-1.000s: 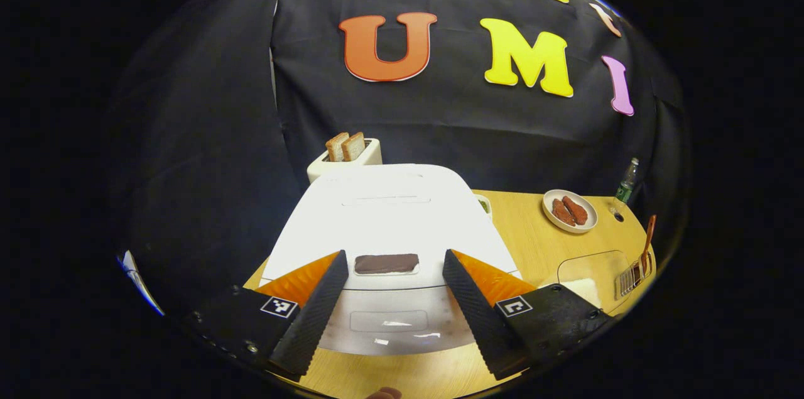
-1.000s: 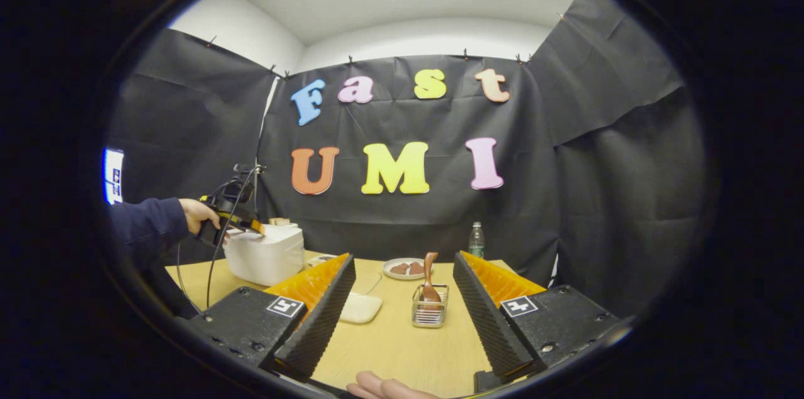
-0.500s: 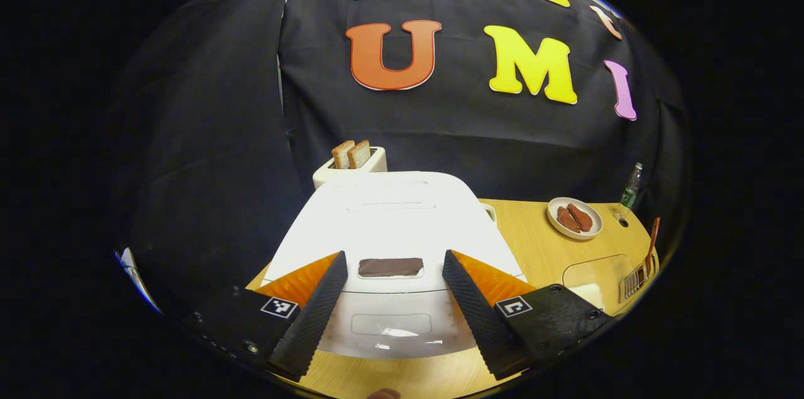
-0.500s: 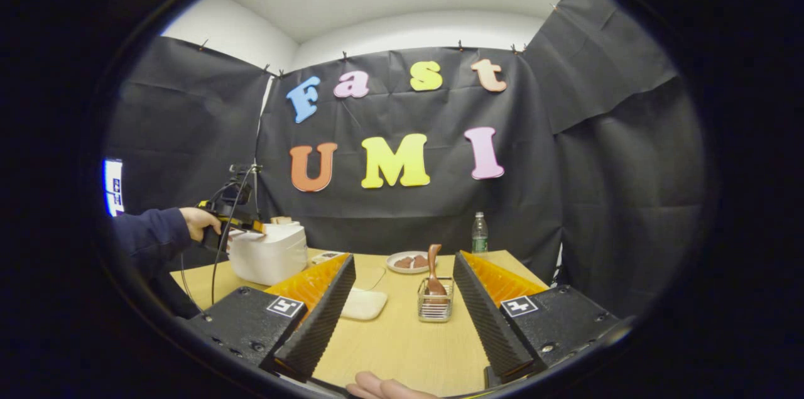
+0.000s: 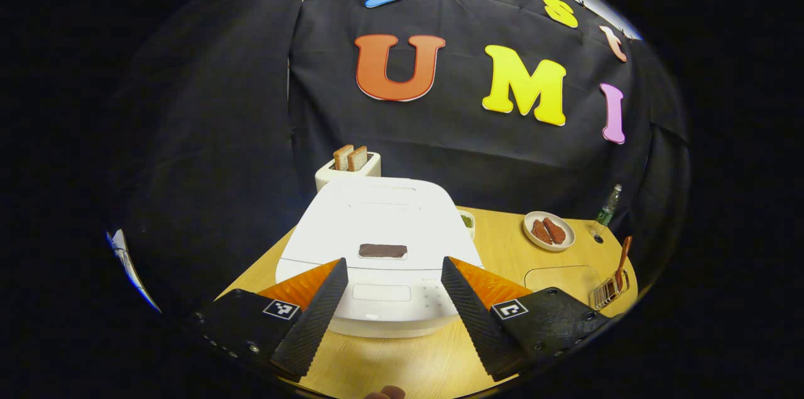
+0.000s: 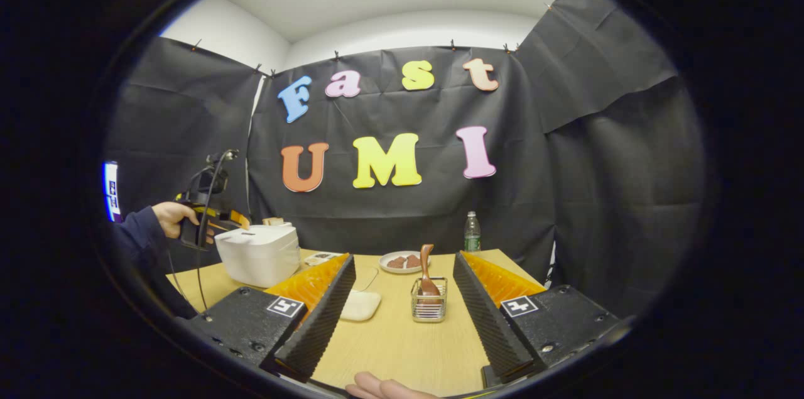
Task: Close the left gripper, press the button to open the rice cooker; take a wooden spoon from the chopstick holder with the right hand, scoop a spoonful of rice and pour it into the rice cooker, then put the wooden spoon back into the chopstick holder.
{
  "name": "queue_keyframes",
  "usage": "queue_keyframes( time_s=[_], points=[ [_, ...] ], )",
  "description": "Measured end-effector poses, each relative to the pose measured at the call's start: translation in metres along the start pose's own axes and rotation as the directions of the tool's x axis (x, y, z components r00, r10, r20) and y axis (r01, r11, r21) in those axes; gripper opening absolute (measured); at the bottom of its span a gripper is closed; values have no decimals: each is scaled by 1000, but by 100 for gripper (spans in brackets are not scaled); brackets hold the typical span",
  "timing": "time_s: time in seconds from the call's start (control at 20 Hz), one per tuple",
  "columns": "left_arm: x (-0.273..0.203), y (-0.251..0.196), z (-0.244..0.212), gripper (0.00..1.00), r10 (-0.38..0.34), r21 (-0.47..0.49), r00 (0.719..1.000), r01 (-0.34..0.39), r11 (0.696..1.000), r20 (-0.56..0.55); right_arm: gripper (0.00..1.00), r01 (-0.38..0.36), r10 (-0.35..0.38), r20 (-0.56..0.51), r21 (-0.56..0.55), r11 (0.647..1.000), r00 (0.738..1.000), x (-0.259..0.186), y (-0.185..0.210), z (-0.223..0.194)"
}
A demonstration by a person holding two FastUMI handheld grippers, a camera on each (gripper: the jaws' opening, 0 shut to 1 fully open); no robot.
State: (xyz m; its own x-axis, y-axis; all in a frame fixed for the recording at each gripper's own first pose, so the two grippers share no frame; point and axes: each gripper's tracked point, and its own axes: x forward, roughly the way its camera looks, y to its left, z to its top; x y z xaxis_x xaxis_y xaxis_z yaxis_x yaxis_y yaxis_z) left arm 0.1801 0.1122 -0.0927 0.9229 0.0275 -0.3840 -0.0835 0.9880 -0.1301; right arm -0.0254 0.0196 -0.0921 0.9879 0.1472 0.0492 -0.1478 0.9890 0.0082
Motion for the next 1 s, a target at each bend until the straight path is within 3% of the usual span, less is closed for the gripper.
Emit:
queue_keyframes(
  time_s=[0.35, 0.5, 0.8, 1.0],
  points=[
    [-80, -22, 23, 93, -40, -26, 981, 46, 999, 188, 99, 49, -48, 40, -36, 998, 998, 19, 5, 32],
    [-115, -28, 29, 93, -30, 5, 963, 30, 1000, 267, 99, 86, -84, 35, -54, 995, 996, 29, 6, 42],
    [-173, -59, 31, 93, -125, 80, 926, 104, 991, 356, 99, 107, -106, 19, -26, 994, 994, 37, 15, 59],
    [-206, -63, 33, 93, -124, 88, 895, 95, 992, 429, 99, 95, -95, -5, 7, 995, 996, 40, 24, 67]
  ],
)
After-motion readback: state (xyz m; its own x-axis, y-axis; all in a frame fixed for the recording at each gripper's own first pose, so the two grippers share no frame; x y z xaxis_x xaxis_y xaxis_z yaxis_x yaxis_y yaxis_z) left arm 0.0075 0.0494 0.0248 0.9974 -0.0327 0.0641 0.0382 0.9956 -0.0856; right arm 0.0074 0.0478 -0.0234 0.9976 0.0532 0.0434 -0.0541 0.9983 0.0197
